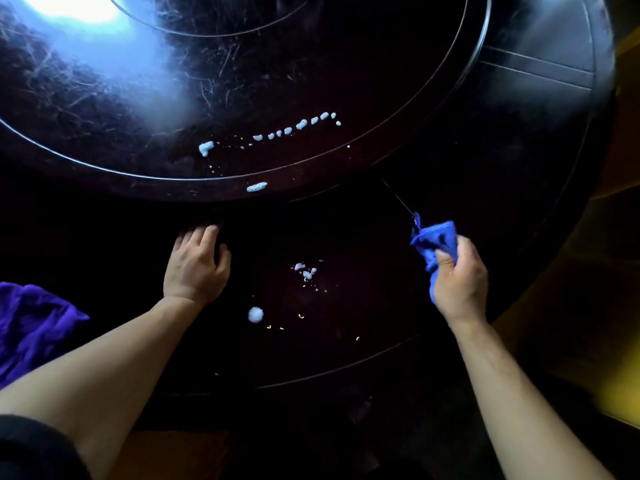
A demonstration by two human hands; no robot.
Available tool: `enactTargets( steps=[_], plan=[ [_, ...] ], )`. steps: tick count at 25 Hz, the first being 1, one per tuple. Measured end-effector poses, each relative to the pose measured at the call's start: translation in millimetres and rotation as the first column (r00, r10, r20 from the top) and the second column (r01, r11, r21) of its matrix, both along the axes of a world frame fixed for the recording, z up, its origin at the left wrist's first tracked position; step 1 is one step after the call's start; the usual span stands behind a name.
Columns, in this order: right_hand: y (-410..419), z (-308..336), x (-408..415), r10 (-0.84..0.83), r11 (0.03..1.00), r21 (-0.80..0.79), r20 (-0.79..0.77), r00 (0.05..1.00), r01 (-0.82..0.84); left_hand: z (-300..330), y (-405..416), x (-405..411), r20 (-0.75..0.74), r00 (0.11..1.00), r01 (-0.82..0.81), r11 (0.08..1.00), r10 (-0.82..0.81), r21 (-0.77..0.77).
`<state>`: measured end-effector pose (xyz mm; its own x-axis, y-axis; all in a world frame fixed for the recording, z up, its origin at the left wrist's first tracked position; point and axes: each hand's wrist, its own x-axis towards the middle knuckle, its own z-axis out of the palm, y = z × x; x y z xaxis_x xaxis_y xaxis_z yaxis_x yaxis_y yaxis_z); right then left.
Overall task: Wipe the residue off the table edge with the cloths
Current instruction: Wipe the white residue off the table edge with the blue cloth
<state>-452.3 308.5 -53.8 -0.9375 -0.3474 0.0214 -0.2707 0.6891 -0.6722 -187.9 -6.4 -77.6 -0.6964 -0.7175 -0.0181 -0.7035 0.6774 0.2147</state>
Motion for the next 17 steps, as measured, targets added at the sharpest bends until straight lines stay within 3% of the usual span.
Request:
enactTargets(
  steps=[4,8,11,14,17],
  plan=[
    [-5.7,-11.5,59.3,0.225,0.974,0.020,-0.026,0.974,-0.224,-2.2,-1.1,0.8,-0.001,1.000,0.007,1.000,-0.007,-0.011],
    [-23.8,-11.1,147.8,0.275,0.961,-0.018,-0.002,0.961,-0.275,-2.3,-1.1,0.7,-0.006,1.000,0.007,1.000,-0.008,-0.017],
    [-38.6,-3.3,200.3,0.202,0.969,-0.168,0.122,0.972,-0.181,-1.9,-1.3,1.3,-0.006,1.000,0.008,1.000,-0.008,-0.013],
    [-47.3,10.7,201.7,0.007,0.952,-0.298,0.259,0.966,0.072,-0.8,-1.5,1.1,-0.008,1.000,0.009,1.000,-0.009,0.000],
    [-41.7,23.5,152.0,-0.157,0.934,-0.302,0.134,0.978,0.191,-2.3,-1.5,1.2,-0.008,1.000,0.010,1.000,-0.010,-0.004]
  ],
)
